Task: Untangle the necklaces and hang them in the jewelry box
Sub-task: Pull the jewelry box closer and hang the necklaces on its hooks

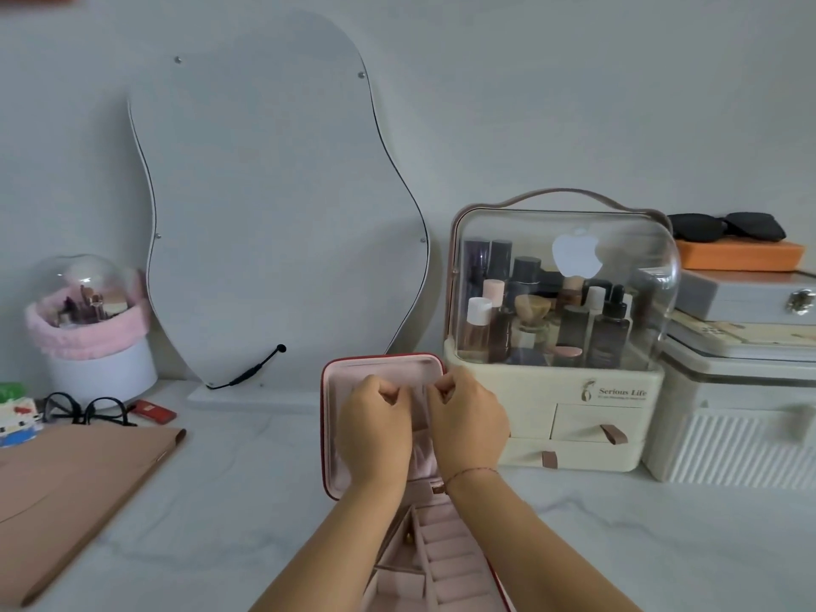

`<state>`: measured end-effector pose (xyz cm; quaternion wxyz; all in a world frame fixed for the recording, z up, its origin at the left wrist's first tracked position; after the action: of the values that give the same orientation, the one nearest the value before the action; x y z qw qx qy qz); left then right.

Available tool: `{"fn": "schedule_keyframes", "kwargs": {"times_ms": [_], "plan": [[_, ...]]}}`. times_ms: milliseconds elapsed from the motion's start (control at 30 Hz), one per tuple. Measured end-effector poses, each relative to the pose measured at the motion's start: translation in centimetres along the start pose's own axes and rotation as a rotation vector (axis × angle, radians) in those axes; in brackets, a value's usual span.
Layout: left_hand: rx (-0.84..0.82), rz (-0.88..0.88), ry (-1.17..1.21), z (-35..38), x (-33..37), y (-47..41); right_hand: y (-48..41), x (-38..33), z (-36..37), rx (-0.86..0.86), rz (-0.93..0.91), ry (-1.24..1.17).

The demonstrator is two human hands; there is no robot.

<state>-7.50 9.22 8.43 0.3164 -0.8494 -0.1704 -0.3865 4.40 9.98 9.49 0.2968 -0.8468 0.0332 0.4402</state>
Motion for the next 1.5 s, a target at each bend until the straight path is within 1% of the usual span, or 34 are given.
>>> {"fn": "schedule_keyframes", "kwargs": {"times_ms": [100, 200, 267, 333, 400, 533, 600, 667, 700, 767, 833, 900, 967, 1000, 1067, 1133, 1200, 1333, 1433, 1500], "plan": [[-0.016, 0.022, -0.065, 0.0, -0.3, 0.2, 0.5, 0.2, 0.1, -0.02, -0.016, 0.054], [-0.079, 0.092, -0.088, -0.4, 0.0, 0.6, 1.1, 0.2, -0.3, -0.073, -0.039, 0.087], [-0.134, 0.116, -0.06, -0.9, -0.2, 1.1, 1.6, 0.4, -0.8, -0.117, -0.043, 0.035], [-0.21, 0.148, -0.042, -1.5, -0.6, 2.1, 2.2, 0.6, -1.2, -0.194, -0.025, -0.107], [-0.295, 0.195, -0.007, -2.2, -0.7, 3.7, 2.8, 0.8, -1.6, -0.305, 0.053, -0.275], [-0.407, 0.285, 0.083, -4.1, -0.1, 6.7, 4.2, 1.0, -2.3, -0.569, 0.404, -0.714], [-0.414, 0.3, 0.083, -4.6, -0.2, 7.2, 4.8, 0.9, -2.9, -0.657, 0.493, -0.866], [-0.364, 0.288, 0.066, -4.7, -0.7, 6.7, 5.2, 1.0, -3.7, -0.644, 0.504, -0.915], [-0.309, 0.296, 0.036, -4.7, -1.0, 6.3, 5.4, 1.0, -4.3, -0.622, 0.486, -0.897], [-0.182, 0.364, -0.083, -4.4, -1.5, 5.2, 5.9, 0.8, -5.5, -0.587, 0.393, -0.766], [-0.117, 0.44, -0.212, -3.7, -1.6, 4.4, 6.3, 0.5, -6.6, -0.581, 0.273, -0.6], [-0.101, 0.453, -0.323, -2.8, -1.9, 4.0, 6.7, 0.2, -7.6, -0.609, 0.175, -0.467], [-0.105, 0.452, -0.399, -2.2, -2.0, 4.0, 6.8, 0.4, -8.2, -0.64, 0.125, -0.353], [-0.117, 0.459, -0.445, -1.9, -2.0, 4.1, 6.7, 0.5, -8.5, -0.658, 0.126, -0.335], [-0.154, 0.45, -0.512, -1.7, -2.0, 4.0, 6.5, 0.4, -8.6, -0.708, 0.167, -0.404], [-0.185, 0.39, -0.489, -1.7, -2.1, 3.8, 5.9, -0.4, -8.6, -0.731, 0.19, -0.519], [-0.203, 0.326, -0.377, -1.8, -2.4, 3.7, 4.9, -1.4, -8.4, -0.716, 0.176, -0.605], [-0.28, 0.39, -0.222, -2.1, -2.5, 3.6, 2.3, -3.1, -7.5, -0.64, 0.154, -0.7], [-0.254, 0.368, -0.097, -2.4, -2.3, 3.5, 0.6, -3.9, -6.7, -0.59, 0.142, -0.728], [-0.256, 0.359, -0.054, -2.4, -2.2, 3.6, -0.1, -4.1, -5.8, -0.562, 0.13, -0.729]]}}
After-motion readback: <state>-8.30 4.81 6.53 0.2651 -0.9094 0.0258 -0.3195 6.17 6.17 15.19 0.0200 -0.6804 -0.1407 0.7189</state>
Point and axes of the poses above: each hand's wrist, its own y-axis away from the middle knuckle, its own z-axis out of the palm, x = y × z, the point moved 4 cm from there along -y, towards the middle knuckle, and after that the axes turned 13 degrees about -y, right-handed, at the moved point
